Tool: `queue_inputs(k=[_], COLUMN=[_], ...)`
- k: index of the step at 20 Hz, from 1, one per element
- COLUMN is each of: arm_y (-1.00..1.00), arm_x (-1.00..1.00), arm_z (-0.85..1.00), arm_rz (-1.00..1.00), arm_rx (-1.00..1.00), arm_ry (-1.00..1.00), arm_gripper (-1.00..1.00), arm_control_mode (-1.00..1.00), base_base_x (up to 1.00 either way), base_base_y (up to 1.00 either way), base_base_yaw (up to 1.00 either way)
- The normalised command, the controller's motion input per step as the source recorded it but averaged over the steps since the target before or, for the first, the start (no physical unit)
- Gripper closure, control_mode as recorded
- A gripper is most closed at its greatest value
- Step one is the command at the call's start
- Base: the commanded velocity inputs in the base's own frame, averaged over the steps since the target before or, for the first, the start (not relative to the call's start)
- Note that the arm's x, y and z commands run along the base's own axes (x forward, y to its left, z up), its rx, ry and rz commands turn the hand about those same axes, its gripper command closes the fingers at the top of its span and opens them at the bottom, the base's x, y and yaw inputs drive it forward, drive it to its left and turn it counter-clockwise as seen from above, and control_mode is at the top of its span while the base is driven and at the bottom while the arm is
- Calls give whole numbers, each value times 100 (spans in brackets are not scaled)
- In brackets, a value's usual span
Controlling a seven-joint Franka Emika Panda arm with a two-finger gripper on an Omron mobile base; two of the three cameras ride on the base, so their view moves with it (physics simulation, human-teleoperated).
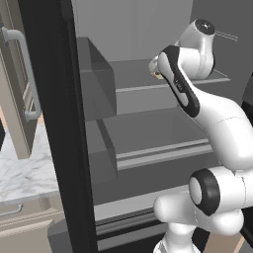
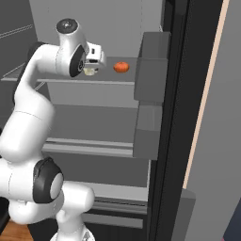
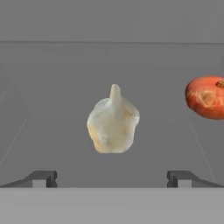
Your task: Retrieve the bottle and the shaker from the cabinet and place them next to the mixing bowl on the counter. Then add garlic from the fridge to the mixing bowl.
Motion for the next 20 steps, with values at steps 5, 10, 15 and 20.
queue_inputs(k=[5,10,15,20], arm_y=[0,0,0,0], arm_x=[48,41,0,3], arm_z=[-3,-1,-10,-33], arm_rz=[4,0,0,0], arm_rx=[0,0,0,0], arm_ry=[0,0,0,0], arm_gripper=[-100,-100,-100,-100], arm_control_mode=[-100,-100,-100,-100], base_base_x=[0,0,0,0], base_base_y=[0,0,0,0], base_base_yaw=[0,0,0,0])
